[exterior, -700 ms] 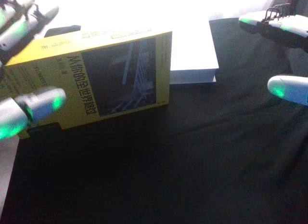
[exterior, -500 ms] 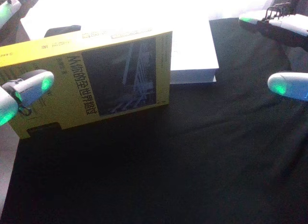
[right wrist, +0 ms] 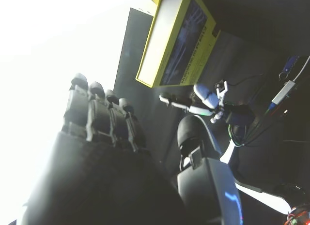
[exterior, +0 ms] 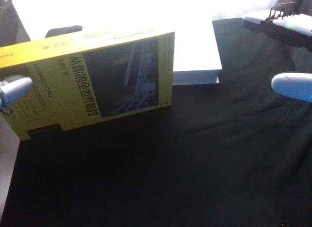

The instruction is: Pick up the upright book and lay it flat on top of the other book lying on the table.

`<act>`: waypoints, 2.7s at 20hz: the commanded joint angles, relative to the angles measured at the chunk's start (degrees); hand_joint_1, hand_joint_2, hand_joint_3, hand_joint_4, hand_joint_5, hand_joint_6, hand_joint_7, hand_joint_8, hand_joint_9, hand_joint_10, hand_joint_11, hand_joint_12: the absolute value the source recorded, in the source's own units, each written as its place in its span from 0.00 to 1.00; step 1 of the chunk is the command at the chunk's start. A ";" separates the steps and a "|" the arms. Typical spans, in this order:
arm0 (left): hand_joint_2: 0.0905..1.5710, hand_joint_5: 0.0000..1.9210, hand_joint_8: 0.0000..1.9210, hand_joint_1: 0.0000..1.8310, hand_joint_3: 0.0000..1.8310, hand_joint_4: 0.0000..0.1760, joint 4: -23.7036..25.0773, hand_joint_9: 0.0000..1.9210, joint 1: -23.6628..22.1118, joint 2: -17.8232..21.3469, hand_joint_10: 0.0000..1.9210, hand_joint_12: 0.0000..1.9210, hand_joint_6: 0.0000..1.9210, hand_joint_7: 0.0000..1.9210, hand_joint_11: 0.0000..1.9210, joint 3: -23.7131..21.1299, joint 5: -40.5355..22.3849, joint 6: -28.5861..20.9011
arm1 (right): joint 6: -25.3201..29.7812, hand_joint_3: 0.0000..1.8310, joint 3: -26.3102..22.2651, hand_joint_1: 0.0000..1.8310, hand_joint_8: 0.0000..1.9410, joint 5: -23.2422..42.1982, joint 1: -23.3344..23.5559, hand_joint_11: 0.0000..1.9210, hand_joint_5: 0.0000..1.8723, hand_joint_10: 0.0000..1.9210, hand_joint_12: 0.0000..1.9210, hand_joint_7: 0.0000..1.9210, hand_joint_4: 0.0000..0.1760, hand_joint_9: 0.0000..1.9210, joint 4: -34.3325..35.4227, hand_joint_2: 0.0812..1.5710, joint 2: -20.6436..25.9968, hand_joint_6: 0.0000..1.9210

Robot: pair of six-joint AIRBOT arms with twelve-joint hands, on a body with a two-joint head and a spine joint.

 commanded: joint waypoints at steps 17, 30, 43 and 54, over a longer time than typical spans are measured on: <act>0.75 0.66 1.00 0.66 0.01 0.00 4.81 0.81 1.71 -1.04 1.00 1.00 1.00 0.75 0.85 -0.59 -8.99 -5.04 | 0.67 0.00 0.05 0.20 0.00 6.84 -0.91 0.00 0.00 0.00 0.00 0.00 0.00 0.00 2.90 0.88 -0.13 0.00; 0.76 0.60 1.00 0.65 0.00 0.00 13.79 0.82 4.61 1.63 1.00 1.00 1.00 0.75 0.83 -3.31 -19.90 -7.93 | 0.61 0.00 0.94 0.32 0.00 9.25 -1.14 0.00 0.00 0.00 0.00 0.00 0.00 0.00 4.42 0.87 -1.67 0.00; 0.78 0.65 1.00 0.69 0.00 0.00 14.49 0.86 -11.43 -6.18 1.00 1.00 1.00 0.78 0.88 3.75 0.74 0.27 | -2.58 0.00 3.34 0.30 0.00 9.78 13.27 0.00 0.00 0.00 0.00 0.00 0.17 0.00 -1.80 0.82 -4.55 0.00; 0.81 0.70 1.00 0.61 0.01 0.00 21.89 0.88 -16.75 -9.60 1.00 1.00 1.00 0.81 0.89 3.89 -0.22 0.27 | -2.50 0.00 6.58 0.50 0.00 7.88 15.04 0.00 0.00 0.00 0.00 0.00 0.28 0.00 -3.35 0.72 -12.15 0.00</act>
